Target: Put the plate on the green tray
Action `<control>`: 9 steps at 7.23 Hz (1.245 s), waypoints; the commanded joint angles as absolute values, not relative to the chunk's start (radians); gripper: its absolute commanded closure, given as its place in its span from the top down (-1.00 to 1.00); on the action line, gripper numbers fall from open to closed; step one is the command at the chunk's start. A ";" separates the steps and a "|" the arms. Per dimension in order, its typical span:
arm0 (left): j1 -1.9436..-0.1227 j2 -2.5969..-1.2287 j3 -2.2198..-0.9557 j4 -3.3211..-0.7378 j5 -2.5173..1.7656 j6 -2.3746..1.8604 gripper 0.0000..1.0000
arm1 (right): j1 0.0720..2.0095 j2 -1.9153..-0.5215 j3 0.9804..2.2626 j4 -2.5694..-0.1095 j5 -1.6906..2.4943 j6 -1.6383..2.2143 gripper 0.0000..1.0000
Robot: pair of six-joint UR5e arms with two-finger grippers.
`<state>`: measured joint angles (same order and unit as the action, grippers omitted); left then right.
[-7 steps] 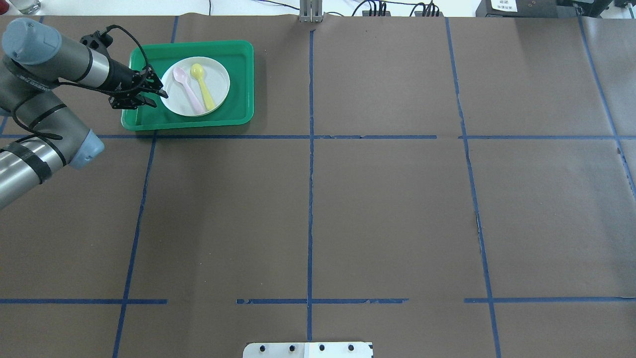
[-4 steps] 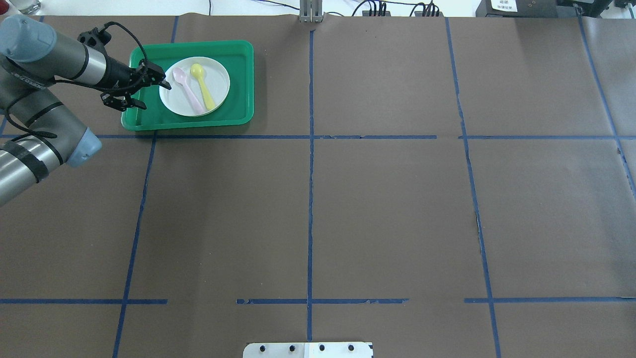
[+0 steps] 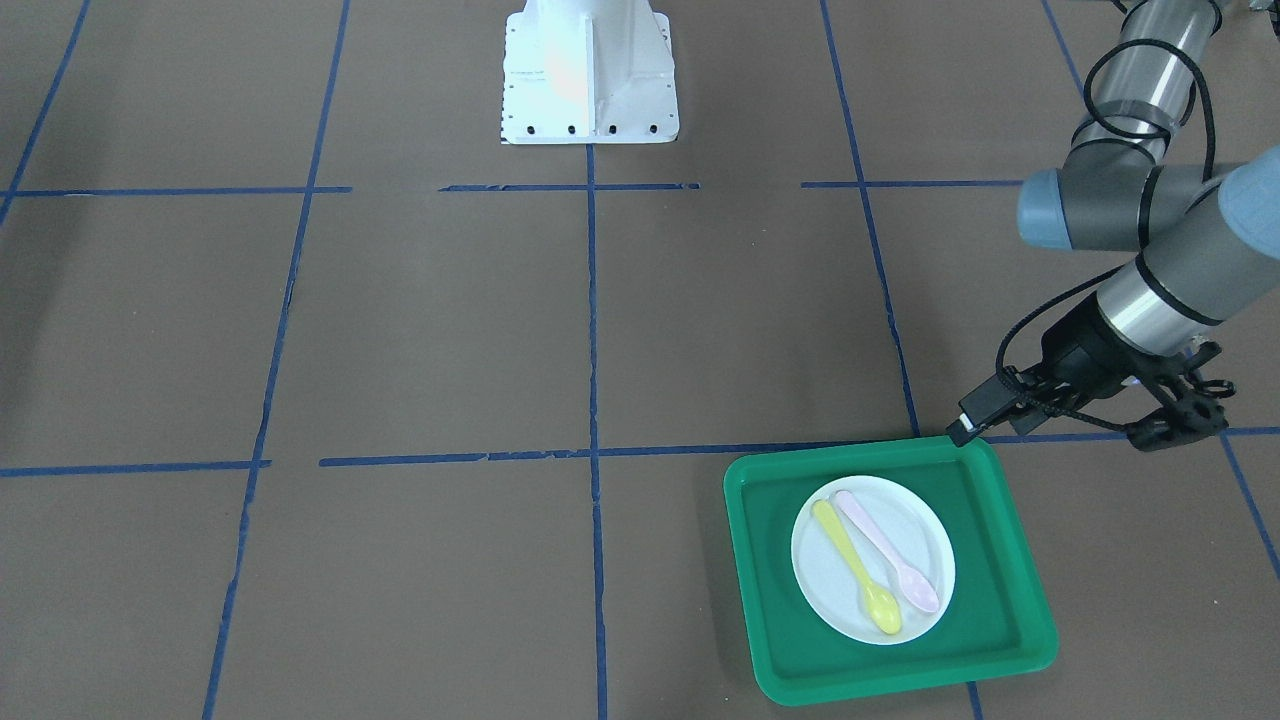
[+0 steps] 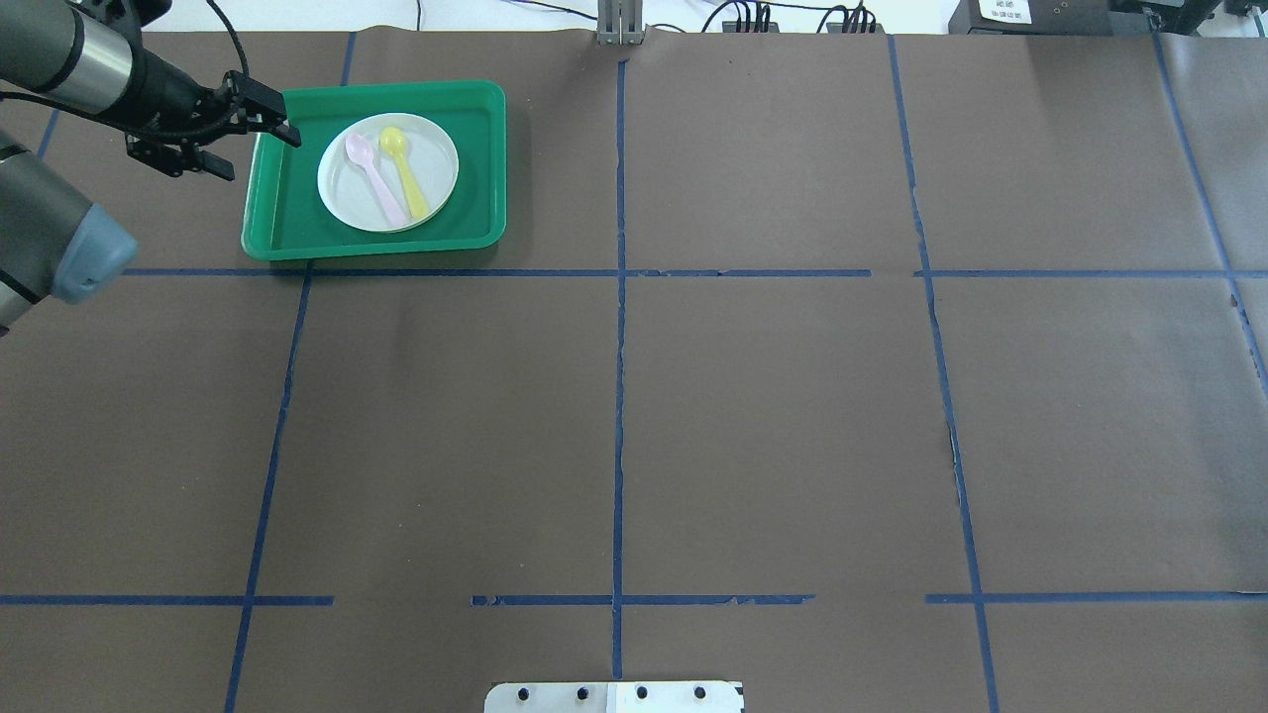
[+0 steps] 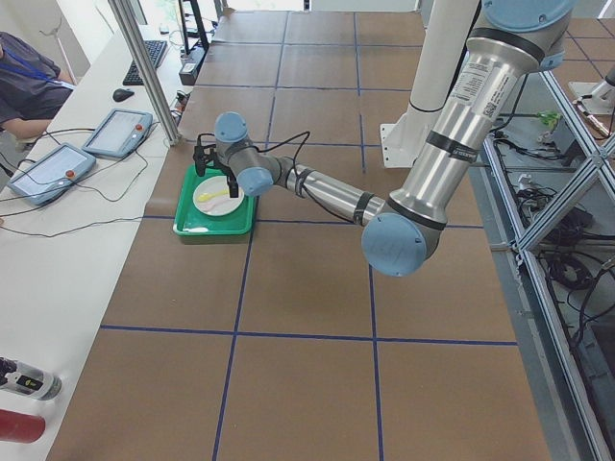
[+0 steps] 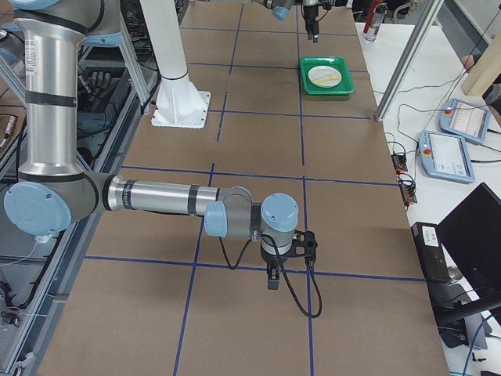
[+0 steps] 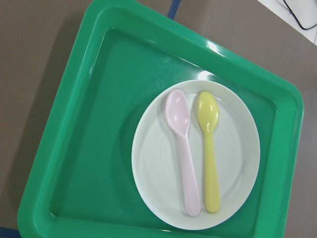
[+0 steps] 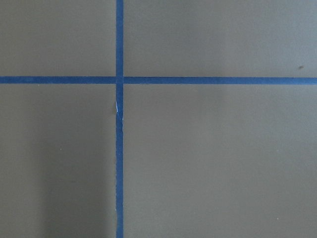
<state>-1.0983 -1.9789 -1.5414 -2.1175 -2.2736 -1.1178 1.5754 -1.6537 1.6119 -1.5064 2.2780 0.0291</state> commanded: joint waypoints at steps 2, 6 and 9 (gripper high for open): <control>-1.175 -1.898 -1.710 -1.858 -2.181 -0.620 1.00 | 1.575 -1.654 1.612 -1.506 2.278 0.029 1.00; -1.301 -1.706 -1.697 -1.829 -2.190 -0.141 1.00 | 1.575 -1.654 1.611 -1.506 2.278 0.031 1.00; -1.481 -1.620 -1.715 -1.558 -2.218 0.051 1.00 | 1.575 -1.654 1.611 -1.506 2.278 0.029 1.00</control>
